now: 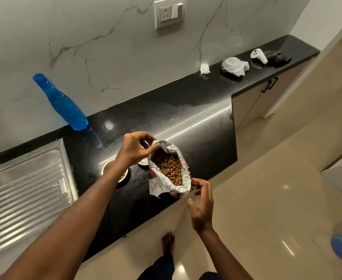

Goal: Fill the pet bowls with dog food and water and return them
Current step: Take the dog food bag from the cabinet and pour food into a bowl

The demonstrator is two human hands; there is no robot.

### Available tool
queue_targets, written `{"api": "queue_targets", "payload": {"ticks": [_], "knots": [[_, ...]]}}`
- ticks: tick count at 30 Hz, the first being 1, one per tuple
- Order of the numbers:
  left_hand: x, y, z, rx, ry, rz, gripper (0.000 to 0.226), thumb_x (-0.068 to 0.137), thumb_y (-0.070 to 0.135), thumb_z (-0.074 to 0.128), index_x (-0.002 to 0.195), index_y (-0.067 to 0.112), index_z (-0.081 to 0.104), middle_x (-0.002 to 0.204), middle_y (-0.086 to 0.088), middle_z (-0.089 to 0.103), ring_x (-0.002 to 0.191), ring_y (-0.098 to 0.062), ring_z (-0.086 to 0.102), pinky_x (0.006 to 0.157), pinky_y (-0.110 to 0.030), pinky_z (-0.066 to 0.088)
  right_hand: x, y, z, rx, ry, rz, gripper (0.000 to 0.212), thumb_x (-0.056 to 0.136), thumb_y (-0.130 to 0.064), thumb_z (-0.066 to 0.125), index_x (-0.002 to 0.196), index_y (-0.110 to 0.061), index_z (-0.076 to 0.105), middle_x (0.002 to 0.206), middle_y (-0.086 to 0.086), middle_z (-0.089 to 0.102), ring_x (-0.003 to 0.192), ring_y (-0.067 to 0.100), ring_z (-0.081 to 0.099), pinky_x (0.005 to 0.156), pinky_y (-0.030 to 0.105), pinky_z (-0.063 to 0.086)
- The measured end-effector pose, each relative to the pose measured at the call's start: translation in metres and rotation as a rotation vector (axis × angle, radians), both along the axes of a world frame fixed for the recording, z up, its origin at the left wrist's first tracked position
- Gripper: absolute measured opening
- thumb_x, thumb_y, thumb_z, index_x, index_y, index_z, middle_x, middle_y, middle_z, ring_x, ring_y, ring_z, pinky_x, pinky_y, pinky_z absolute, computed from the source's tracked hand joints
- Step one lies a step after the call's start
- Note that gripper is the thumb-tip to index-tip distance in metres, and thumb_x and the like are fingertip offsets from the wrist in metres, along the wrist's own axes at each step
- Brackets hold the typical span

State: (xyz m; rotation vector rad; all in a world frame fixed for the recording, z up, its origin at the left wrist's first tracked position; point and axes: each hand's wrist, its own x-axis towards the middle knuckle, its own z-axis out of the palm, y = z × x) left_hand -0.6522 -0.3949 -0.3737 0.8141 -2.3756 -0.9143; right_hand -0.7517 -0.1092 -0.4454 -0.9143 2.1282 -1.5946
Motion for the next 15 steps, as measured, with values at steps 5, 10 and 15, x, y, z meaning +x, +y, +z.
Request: {"api": "queue_targets", "payload": {"ticks": [5,10,15], "knots": [[-0.004,-0.005,0.006,-0.075,0.052,-0.090,0.019,0.085,0.030,0.092,0.093,0.016,0.083,0.086,0.005,0.075,0.068,-0.011,0.072,0.061,-0.028,0.062,-0.001,-0.020,0.033,0.200,-0.021,-0.029,0.031,0.105,-0.031,0.064,0.076,-0.029,0.052,0.063,-0.006,0.054,0.058,0.008,0.052,0.051,0.012,0.033],[-0.003,-0.012,0.005,-0.083,0.071,-0.124,0.017,0.087,0.027,0.089,0.087,0.011,0.084,0.085,0.004,0.073,0.070,-0.010,0.070,0.064,-0.029,0.063,-0.023,-0.029,0.038,0.377,0.009,0.070,0.035,0.098,-0.015,0.065,0.067,-0.014,0.047,0.059,0.005,0.049,0.055,0.008,0.042,0.051,0.037,0.035],[-0.006,-0.011,0.010,-0.079,0.068,-0.128,0.014,0.087,0.024,0.090,0.085,0.013,0.082,0.082,0.002,0.072,0.070,-0.005,0.069,0.063,-0.021,0.060,-0.031,-0.032,0.044,0.429,-0.064,0.048,0.034,0.090,-0.020,0.072,0.066,-0.012,0.050,0.060,0.004,0.060,0.057,0.015,0.057,0.057,0.041,0.049]]}}
